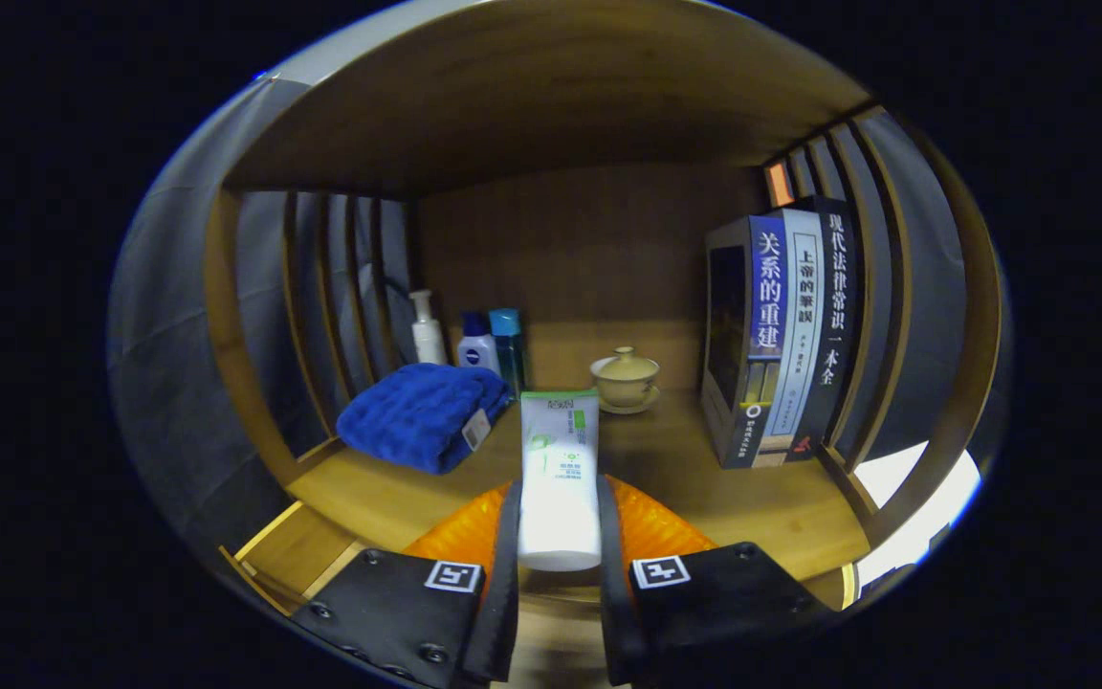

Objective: Pull open the drawer, take out the items inside it, and place them on the countertop above the cabinet.

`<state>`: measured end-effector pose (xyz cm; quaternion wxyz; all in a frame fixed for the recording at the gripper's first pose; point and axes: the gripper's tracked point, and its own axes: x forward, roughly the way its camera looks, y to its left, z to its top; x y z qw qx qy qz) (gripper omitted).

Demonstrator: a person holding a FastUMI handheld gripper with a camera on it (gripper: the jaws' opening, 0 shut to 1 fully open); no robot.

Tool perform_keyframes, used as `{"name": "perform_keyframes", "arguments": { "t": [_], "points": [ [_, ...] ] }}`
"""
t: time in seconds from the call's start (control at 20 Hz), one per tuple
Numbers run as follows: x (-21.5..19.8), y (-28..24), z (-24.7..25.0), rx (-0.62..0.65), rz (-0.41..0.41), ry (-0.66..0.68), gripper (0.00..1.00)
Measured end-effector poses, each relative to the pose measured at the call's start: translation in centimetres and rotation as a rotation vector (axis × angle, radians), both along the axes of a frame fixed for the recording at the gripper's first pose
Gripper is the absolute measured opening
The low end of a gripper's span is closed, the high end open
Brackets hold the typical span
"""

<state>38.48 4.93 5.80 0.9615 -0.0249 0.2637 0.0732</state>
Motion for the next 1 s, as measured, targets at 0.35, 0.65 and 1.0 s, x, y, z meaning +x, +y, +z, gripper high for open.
{"name": "perform_keyframes", "arguments": {
  "t": [0.35,0.65,1.0],
  "points": [
    [1.1,-0.4,-2.8,-0.059,-0.068,0.048,0.44],
    [0.7,-2.5,-6.3,-0.061,-0.161,0.123,0.48],
    [1.0,-2.1,-5.8,-0.086,-0.111,0.075,0.67]
  ]
}}
